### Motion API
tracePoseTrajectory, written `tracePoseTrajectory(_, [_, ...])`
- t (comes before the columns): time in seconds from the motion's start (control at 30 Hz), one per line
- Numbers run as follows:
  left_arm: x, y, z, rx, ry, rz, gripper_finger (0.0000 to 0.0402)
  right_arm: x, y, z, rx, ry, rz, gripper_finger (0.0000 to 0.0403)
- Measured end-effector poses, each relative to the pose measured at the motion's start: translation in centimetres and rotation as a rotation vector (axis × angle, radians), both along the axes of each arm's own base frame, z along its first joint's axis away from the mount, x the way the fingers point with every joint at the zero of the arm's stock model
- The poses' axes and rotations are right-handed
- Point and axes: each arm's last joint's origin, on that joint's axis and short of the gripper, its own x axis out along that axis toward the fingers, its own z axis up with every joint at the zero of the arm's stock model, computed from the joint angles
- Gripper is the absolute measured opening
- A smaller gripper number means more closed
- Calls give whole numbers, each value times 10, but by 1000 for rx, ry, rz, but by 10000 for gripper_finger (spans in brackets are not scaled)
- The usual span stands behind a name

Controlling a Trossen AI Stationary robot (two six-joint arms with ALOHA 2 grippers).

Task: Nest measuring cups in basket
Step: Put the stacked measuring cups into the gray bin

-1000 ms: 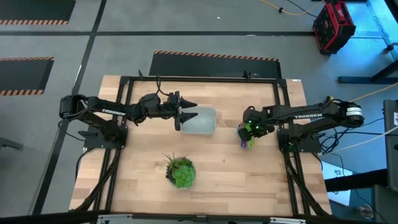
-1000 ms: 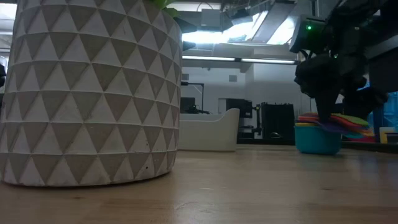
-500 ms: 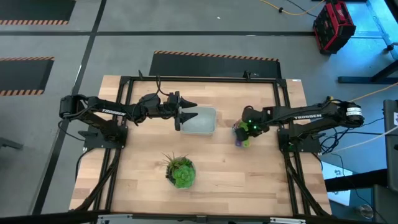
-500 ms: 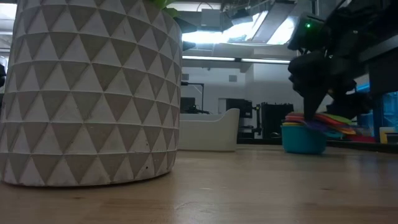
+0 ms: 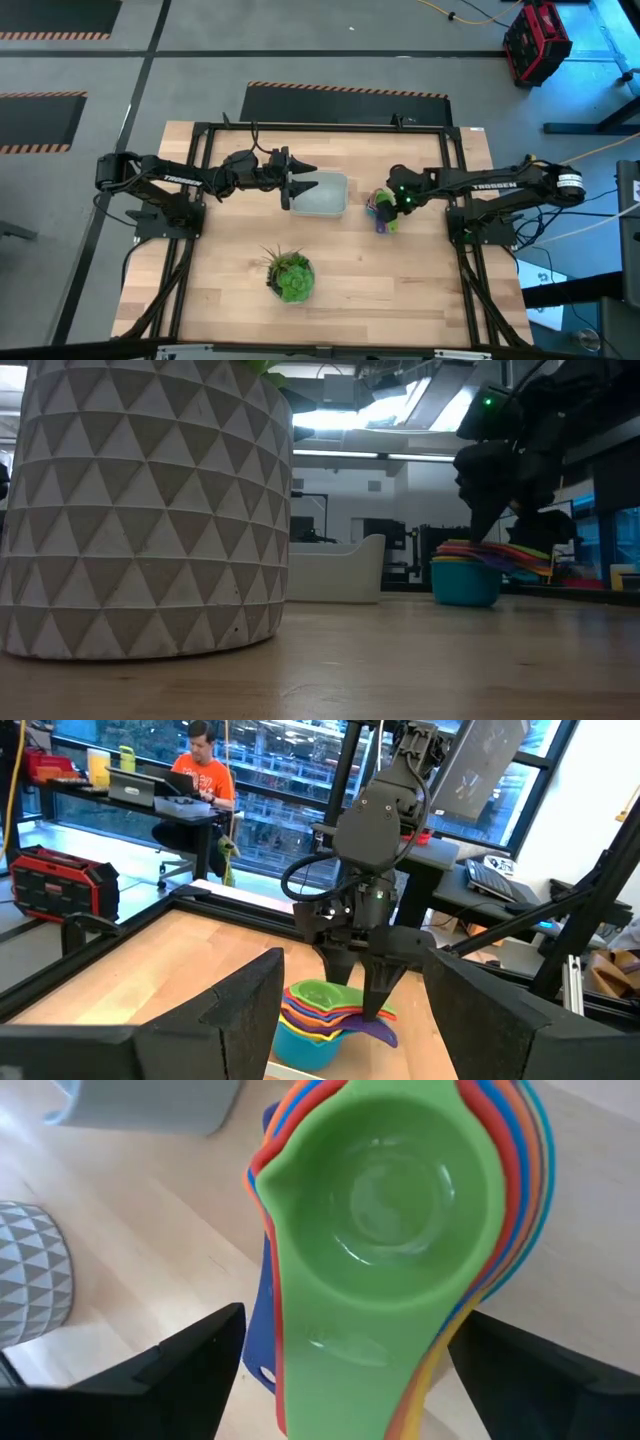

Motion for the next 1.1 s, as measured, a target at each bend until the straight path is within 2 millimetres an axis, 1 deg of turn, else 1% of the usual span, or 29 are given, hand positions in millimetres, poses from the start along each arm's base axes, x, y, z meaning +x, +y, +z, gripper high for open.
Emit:
tracePoseTrajectory(0.1, [0, 0, 0, 0, 0, 0, 234, 0, -3, -2, 14, -34, 21, 343])
tracePoseTrajectory(0.2, [0, 0, 0, 0, 0, 0, 234, -6, -7, -11, 61, -75, 22, 343])
tracePoseTrajectory(0.4, [0, 0, 0, 0, 0, 0, 234, -17, -14, -21, 71, -248, 14, 343])
tracePoseTrajectory(0.57, [0, 0, 0, 0, 0, 0, 234, -28, -14, -38, 126, -311, 2, 343])
tracePoseTrajectory(0.67, [0, 0, 0, 0, 0, 0, 234, -31, -13, -44, 131, -394, -5, 343])
tracePoseTrajectory(0.8, [0, 0, 0, 0, 0, 0, 234, -35, -12, -49, 138, -457, -24, 343])
tracePoseTrajectory(0.9, [0, 0, 0, 0, 0, 0, 234, -37, -11, -52, 138, -467, -25, 343])
tracePoseTrajectory(1.1, [0, 0, 0, 0, 0, 0, 234, -36, -12, -51, 102, -491, -6, 343])
